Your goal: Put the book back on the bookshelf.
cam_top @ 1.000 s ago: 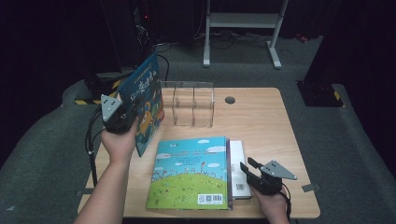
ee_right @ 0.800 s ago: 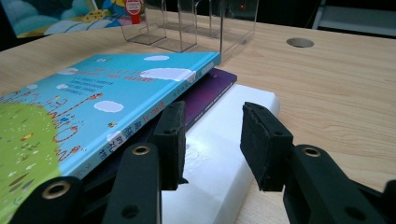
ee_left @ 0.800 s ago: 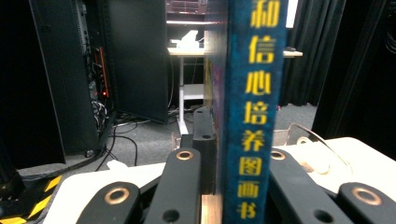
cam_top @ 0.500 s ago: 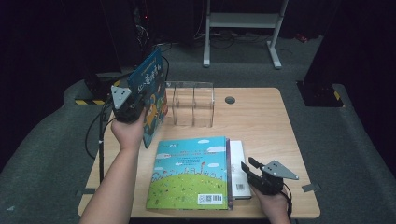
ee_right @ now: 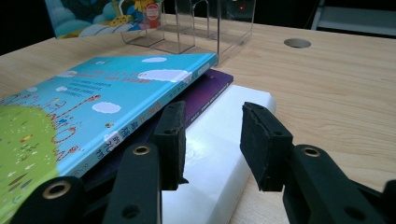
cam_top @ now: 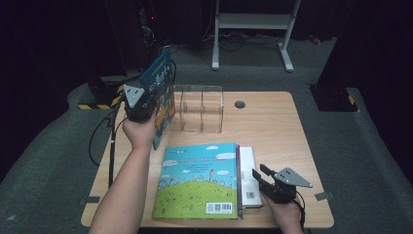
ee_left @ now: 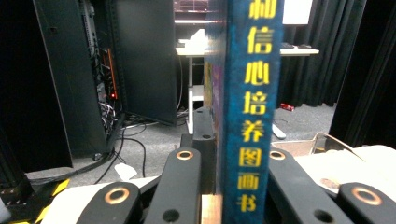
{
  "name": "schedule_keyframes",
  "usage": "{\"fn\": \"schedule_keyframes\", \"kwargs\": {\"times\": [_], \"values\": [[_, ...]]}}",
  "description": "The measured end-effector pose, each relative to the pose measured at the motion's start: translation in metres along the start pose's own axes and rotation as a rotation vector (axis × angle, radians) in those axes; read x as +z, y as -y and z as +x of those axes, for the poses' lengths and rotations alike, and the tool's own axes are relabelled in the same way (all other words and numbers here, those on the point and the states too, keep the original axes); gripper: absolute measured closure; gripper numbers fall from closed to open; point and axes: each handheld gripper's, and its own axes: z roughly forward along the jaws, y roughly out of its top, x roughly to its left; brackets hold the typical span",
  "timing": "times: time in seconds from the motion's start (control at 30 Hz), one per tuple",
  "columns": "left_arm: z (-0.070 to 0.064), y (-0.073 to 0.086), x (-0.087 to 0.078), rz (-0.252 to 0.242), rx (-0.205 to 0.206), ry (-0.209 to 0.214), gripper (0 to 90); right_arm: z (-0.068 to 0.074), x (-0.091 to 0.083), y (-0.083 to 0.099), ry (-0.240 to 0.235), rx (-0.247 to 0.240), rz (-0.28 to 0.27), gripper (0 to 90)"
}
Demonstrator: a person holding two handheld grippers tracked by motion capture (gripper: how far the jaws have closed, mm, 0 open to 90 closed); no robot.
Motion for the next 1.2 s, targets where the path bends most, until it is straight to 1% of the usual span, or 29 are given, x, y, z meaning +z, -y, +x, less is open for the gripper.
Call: {"fn": "schedule_keyframes", "kwargs": {"times": [0.17,0.4,0.5,0.57,0.7,0.9,0.97,1.07,1.2], "values": [[-0.001,0.0,0.005,-0.007,-0.017,0.002,83.3,0.0,-0.001,0.0,0.003,0.003,-0.003,60.8],[-0.006,-0.002,0.012,-0.018,-0.013,0.003,83.3,0.0,-0.001,-0.001,0.001,0.008,-0.009,60.9],[-0.008,0.001,0.015,-0.022,-0.025,0.009,83.3,0.001,-0.001,0.0,0.0,0.008,-0.005,60.9],[-0.007,0.002,0.016,-0.017,-0.024,0.009,83.3,0.001,-0.001,0.0,0.0,0.008,-0.003,60.9],[-0.006,0.007,0.019,-0.011,-0.034,-0.001,83.3,-0.001,-0.002,0.0,0.001,0.008,-0.007,60.8],[-0.004,0.009,0.019,-0.016,-0.052,0.004,83.3,0.0,-0.002,0.0,-0.001,0.008,-0.004,60.9],[-0.003,0.012,0.019,-0.012,-0.057,-0.003,83.3,0.0,-0.001,0.0,-0.003,0.006,-0.001,60.9],[-0.003,0.014,0.018,-0.014,-0.055,-0.005,83.2,0.001,-0.001,0.0,-0.004,0.006,-0.002,60.9],[-0.003,0.016,0.014,-0.009,-0.05,0.005,83.0,0.0,-0.001,0.001,-0.003,0.004,-0.002,60.8]]}}
